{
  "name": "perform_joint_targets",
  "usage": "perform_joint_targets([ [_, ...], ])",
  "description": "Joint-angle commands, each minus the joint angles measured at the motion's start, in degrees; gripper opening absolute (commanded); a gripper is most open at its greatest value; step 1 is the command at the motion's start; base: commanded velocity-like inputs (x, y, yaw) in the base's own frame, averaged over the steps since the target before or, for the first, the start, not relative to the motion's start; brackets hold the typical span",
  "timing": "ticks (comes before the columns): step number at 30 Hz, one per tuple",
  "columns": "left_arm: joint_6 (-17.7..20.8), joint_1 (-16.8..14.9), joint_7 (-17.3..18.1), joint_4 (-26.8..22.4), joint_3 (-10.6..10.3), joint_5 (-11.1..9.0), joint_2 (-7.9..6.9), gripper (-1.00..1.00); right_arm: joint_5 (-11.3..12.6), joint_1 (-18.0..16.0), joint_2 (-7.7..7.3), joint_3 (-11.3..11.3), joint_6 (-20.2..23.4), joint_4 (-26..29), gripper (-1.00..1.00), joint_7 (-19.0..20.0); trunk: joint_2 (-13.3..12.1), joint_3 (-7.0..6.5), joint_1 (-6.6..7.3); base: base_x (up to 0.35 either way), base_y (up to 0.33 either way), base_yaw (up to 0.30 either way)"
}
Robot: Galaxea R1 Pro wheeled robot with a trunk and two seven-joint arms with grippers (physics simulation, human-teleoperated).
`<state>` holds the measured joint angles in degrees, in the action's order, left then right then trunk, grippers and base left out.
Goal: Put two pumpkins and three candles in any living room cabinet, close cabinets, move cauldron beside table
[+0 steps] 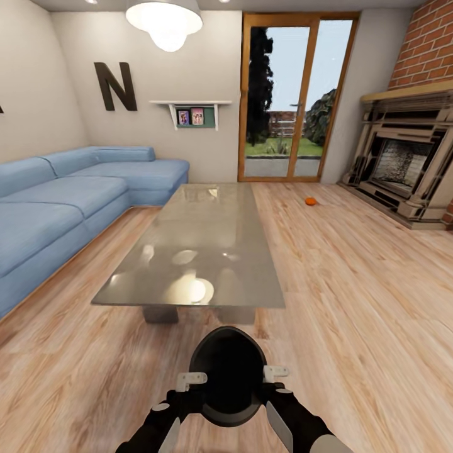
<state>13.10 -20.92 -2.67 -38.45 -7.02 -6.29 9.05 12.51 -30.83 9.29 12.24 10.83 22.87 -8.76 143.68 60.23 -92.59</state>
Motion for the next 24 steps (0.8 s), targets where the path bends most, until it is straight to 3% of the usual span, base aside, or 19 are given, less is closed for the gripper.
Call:
perform_joint_targets([
  [1, 0.3, 0.0, -0.2, 0.0, -0.4, -1.4, 0.00, -1.00, -0.4, -0.1, -0.02, 0.1, -1.3, 0.3, -1.00, -0.5, 0.0, 0.05, 0.01, 0.051, 0.000, 0.000],
  [24, 0.2, 0.0, -0.3, -0.1, -0.4, -1.4, 0.00, -1.00, -0.4, 0.0, -0.06, 0.1, -1.3, 0.2, -1.00, -0.5, 0.0, 0.05, 0.01, 0.003, 0.000, 0.000],
])
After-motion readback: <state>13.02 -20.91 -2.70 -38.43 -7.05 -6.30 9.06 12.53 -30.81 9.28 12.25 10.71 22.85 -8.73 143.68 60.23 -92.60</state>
